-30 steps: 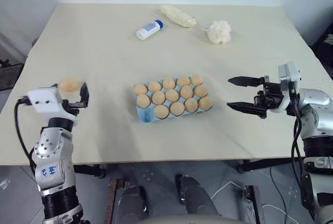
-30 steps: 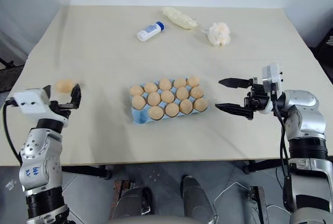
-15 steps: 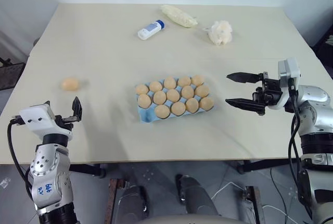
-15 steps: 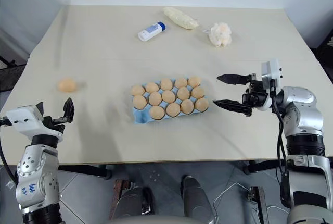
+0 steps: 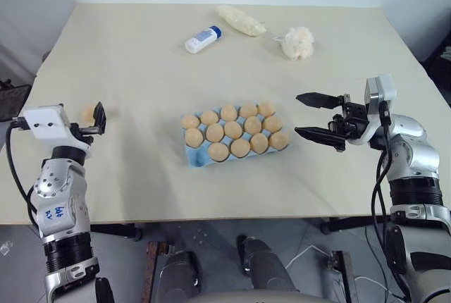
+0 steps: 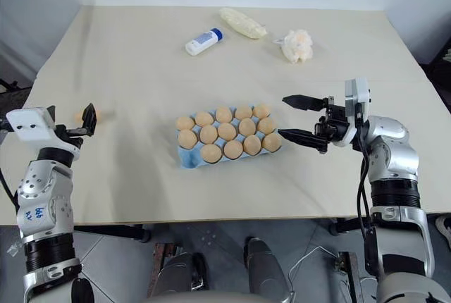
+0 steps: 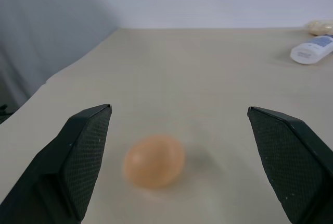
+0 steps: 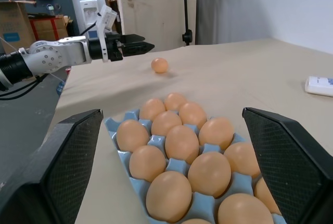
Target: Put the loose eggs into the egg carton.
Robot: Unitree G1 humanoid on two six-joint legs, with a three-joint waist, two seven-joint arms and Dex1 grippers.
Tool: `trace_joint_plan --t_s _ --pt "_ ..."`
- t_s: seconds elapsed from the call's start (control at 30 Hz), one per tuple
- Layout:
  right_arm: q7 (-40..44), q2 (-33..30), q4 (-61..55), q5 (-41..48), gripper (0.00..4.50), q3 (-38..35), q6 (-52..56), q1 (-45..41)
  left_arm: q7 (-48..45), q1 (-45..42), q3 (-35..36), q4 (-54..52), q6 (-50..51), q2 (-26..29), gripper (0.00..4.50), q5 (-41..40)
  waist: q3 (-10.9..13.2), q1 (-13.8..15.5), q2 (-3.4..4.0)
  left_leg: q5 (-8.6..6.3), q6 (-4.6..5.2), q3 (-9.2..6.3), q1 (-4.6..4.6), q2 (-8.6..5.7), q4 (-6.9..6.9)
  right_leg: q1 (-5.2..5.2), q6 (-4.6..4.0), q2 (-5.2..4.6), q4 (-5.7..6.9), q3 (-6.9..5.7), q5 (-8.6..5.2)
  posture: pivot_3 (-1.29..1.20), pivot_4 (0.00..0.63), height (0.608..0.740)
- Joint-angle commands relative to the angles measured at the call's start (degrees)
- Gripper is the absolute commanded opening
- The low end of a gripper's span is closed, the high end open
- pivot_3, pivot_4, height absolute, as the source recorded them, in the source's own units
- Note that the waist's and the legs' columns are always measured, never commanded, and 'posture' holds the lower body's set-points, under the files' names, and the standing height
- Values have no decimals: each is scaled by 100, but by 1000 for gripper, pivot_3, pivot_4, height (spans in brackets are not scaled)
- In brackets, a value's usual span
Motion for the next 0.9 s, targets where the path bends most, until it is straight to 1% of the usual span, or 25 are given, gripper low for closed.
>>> trace_joint_plan --t_s 0.03,0.13,0.37,0.63,0.9 --pt "-29 22 -254 208 4500 -289 41 40 -60 -168 21 118 -219 163 4456 36 0 -2 0 0 0 1 0 0 -3 0 0 0 -2 0 0 0 150 740" --pt "-61 38 -248 176 4500 -289 29 40 -102 -263 -28 307 -239 237 4456 62 0 -8 0 0 -3 3 0 2 -5 -2 0 3 -4 1 0 0 150 740" --pt "-72 3 -272 77 4500 -244 55 94 -82 -741 -195 1123 -301 381 4456 209 0 1 0 1 -3 3 1 0 -4 -2 0 1 -3 1 0 0 150 740" --pt "-89 -107 -346 20 4500 -266 130 137 88 -1406 -289 2329 -388 528 4456 385 0 -1 0 2 -6 5 1 2 -8 -5 1 5 -3 -4 0 0 150 740" --pt "-149 -194 -473 -4 4500 -301 180 244 76 -2036 -371 3446 -116 661 4456 378 0 6 0 1 -7 7 0 2 -8 -6 1 4 -3 -8 0 0 150 740"
